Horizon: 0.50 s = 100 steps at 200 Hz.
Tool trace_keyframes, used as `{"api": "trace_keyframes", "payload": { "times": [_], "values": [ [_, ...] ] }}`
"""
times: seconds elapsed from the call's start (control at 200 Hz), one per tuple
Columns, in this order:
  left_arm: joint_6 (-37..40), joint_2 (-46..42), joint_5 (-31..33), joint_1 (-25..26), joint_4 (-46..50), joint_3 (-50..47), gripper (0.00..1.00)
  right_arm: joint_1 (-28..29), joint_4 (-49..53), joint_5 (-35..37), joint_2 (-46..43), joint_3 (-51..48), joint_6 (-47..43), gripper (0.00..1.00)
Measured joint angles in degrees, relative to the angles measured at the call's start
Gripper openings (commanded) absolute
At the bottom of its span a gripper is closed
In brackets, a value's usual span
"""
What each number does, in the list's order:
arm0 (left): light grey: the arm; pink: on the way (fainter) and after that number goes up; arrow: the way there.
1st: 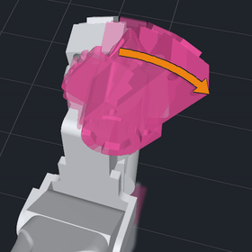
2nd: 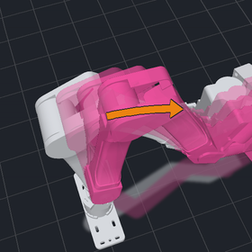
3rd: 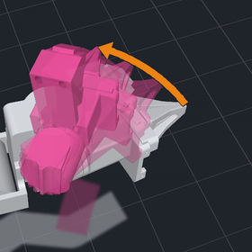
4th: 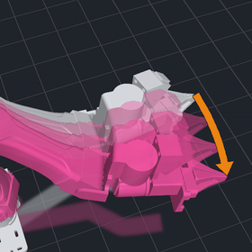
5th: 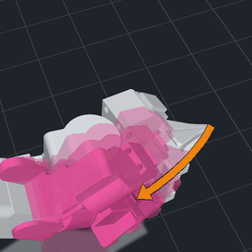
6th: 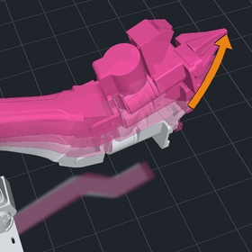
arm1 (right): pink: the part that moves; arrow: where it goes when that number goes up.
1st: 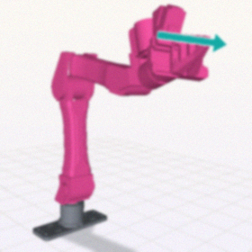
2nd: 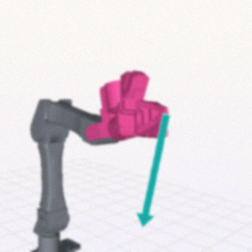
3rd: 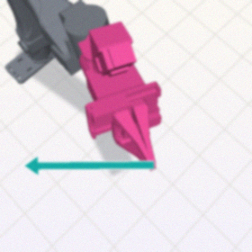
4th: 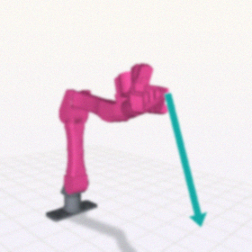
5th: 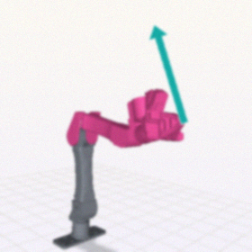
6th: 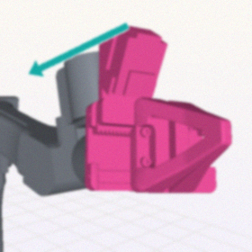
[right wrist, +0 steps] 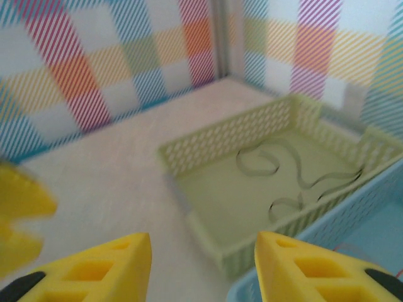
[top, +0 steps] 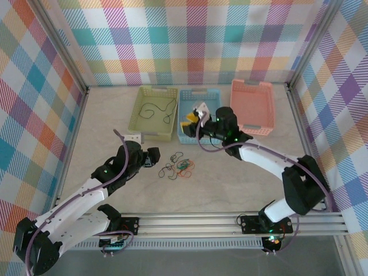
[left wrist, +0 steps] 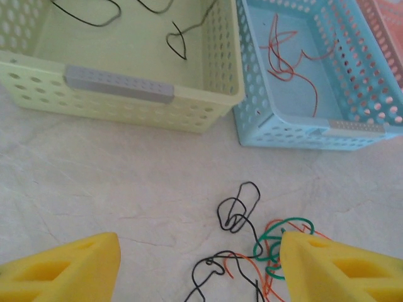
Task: Untangle the cables
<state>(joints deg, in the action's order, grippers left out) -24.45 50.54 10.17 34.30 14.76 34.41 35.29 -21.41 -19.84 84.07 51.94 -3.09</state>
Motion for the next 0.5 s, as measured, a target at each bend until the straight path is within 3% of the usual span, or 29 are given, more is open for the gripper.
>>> {"api": "trace_keyframes", "payload": {
  "times": [0.205,0.5],
  "values": [
    [0.0,0.2,-2.5,0.0,-0.1,0.3,0.68,0.2,4.7,-4.2,-5.1,-9.4,-7.5,0.44],
    [0.0,0.9,-2.8,0.0,-0.1,0.3,0.68,5.3,8.0,-4.9,5.0,-7.0,-9.8,0.45]
  ]
}}
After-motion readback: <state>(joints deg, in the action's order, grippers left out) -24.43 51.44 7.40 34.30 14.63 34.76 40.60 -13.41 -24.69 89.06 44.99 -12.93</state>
